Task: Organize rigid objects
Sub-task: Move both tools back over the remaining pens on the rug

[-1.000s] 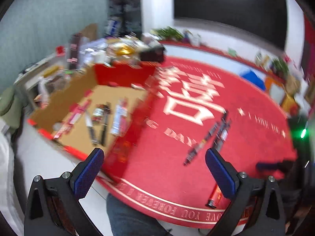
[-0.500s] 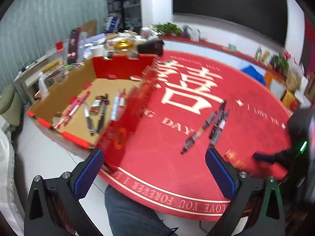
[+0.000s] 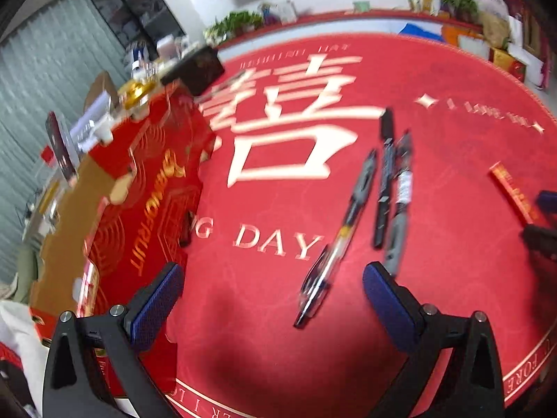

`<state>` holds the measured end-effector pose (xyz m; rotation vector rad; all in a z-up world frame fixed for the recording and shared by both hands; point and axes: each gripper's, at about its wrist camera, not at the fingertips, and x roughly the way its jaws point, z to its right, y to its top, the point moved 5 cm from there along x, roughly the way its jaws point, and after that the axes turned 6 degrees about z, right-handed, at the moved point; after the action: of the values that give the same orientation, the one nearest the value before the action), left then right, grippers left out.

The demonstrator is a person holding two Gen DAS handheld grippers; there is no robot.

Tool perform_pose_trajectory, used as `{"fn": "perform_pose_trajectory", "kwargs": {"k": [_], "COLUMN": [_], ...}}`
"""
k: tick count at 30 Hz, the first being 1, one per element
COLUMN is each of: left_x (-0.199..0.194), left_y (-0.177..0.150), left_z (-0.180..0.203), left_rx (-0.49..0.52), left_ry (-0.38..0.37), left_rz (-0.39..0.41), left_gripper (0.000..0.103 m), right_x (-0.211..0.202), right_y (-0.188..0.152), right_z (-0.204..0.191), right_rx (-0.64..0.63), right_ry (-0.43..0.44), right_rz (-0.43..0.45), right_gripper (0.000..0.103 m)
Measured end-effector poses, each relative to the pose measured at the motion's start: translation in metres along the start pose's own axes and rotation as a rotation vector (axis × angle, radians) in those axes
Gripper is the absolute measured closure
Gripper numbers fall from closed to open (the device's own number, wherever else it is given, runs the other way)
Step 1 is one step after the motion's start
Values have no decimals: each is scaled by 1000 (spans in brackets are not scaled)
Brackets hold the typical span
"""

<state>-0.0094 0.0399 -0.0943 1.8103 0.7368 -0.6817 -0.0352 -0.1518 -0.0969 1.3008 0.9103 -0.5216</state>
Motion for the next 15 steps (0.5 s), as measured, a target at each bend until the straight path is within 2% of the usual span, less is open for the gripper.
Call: {"fn": "perform_pose_trajectory", "kwargs": {"k": [3,5,7,9,11,15], "left_x": [5,9,7,2,1,3], "left_y": [-2,-2,-4,-1,2,13], "left_z": [-8,-1,15,27,32,23], "left_rx": [-90,-147,-182,-163,-175,-134], "left_ry": [-56,-174,-293,-303,-300,-213], "left_rz": [-23,-50,-60,-23,-22,12], "left_gripper": [0,0,0,0,0,0], "right_x": [0,0,1,1,0,0], "right_y": [-1,-2,-3,-3,-3,-3], "right_z": [-2,-6,-10,-10,-9,-3], "right_rx": [-6,-18,-41,-49,-44,-35], "right_ry": [20,53,39,34,50,55], "right_rz": [2,1,5,10,9,8], "right_gripper": [54,38,36,36,36,36]}}
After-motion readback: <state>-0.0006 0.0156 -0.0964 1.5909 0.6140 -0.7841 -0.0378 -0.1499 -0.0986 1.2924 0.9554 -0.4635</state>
